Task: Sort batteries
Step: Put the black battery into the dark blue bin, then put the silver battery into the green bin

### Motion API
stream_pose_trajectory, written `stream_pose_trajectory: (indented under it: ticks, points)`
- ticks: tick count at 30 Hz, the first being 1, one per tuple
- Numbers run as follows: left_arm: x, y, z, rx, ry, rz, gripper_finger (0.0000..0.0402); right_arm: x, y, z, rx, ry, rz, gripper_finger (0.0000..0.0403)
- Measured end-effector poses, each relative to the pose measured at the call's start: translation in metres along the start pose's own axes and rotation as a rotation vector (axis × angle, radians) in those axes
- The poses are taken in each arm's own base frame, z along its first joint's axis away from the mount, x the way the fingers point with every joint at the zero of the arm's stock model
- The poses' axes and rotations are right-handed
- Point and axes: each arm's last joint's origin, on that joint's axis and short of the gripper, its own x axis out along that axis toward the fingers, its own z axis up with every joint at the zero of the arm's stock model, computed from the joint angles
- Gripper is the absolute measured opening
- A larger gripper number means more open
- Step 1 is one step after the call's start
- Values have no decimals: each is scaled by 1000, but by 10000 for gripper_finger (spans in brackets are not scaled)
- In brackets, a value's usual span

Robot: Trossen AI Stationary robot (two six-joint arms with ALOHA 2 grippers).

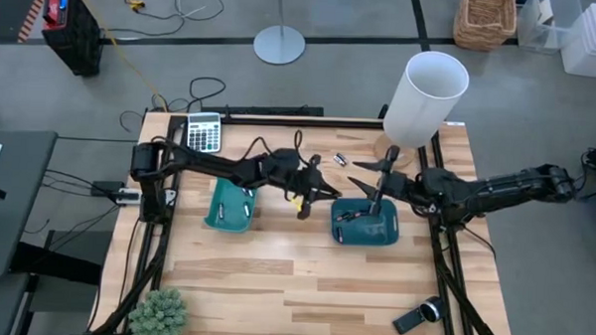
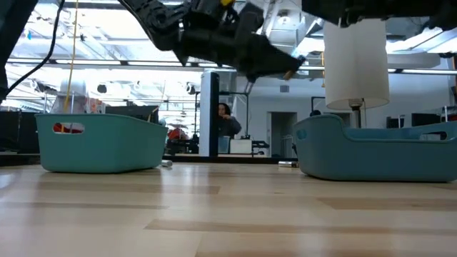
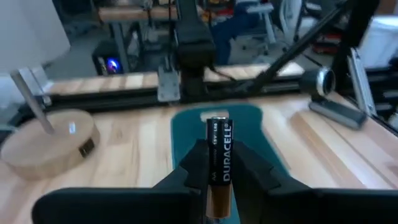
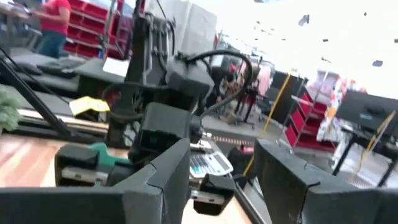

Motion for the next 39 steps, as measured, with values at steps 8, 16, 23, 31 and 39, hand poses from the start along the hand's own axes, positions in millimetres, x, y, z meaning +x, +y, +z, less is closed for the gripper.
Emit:
stream_pose_trajectory:
  ticks: [8, 16, 23, 31, 39]
  points:
    - [47, -6, -25, -59, 40, -16, 38, -3, 6, 7, 15, -53, 26, 193]
    - [66, -12, -34, -89, 157, -35, 102, -6, 11, 10, 7, -67, 54, 193]
    - [56, -14, -22, -57, 205, -16, 185, -6, 11, 9, 3, -58, 54, 193]
    - [15, -7, 7, 5, 344, 145, 160, -6, 11, 8, 21, -52, 58, 193]
    - [-59, -1, 3, -47, 331, 335, 121, -4, 11, 5, 66, -32, 55, 193]
